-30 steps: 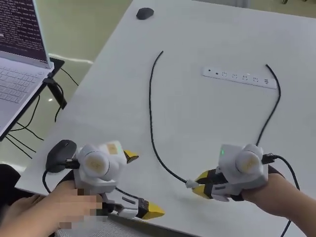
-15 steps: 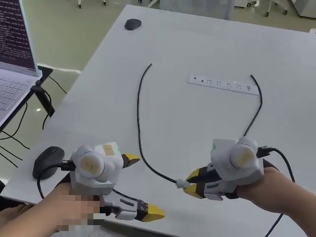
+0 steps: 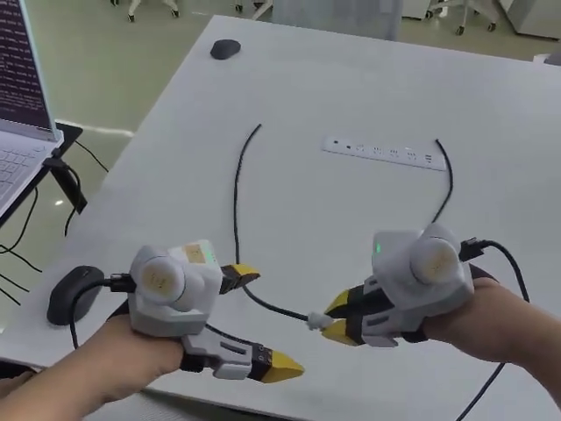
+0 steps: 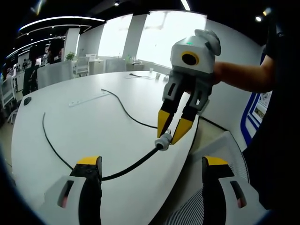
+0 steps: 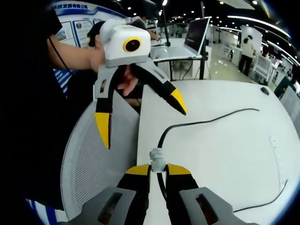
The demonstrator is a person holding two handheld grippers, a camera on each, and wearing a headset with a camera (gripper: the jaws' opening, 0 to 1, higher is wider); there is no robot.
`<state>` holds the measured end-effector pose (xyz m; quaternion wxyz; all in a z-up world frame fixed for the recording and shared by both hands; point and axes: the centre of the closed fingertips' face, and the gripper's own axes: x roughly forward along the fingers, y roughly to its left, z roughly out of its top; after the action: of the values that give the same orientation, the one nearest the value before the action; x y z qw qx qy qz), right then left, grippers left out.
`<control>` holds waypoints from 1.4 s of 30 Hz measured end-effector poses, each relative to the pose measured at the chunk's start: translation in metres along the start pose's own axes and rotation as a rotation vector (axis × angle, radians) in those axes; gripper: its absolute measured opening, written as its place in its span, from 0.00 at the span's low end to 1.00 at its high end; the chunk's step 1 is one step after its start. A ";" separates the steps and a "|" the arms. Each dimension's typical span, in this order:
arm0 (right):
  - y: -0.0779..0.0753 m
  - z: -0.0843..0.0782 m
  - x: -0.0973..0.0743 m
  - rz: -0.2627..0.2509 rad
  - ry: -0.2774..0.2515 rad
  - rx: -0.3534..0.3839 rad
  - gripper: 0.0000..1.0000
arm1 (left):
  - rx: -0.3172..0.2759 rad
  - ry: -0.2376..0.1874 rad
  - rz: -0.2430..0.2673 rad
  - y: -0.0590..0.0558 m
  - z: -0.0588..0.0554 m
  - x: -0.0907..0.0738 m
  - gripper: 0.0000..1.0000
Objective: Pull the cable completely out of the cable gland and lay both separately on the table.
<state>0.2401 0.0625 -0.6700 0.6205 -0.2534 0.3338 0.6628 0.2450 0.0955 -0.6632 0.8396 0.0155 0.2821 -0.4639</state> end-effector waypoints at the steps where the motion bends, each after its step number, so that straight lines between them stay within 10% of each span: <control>1: 0.000 0.001 -0.001 0.001 -0.001 0.000 0.06 | 0.000 -0.003 -0.003 0.000 0.001 0.001 0.88; 42: 0.023 0.006 -0.018 0.043 0.031 -0.158 0.06 | 0.073 -0.073 -0.208 -0.036 0.016 0.021 0.34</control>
<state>0.2199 0.0553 -0.6495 0.5791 -0.3046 0.2952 0.6962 0.2319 0.0544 -0.6516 0.7956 -0.0003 0.2343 -0.5587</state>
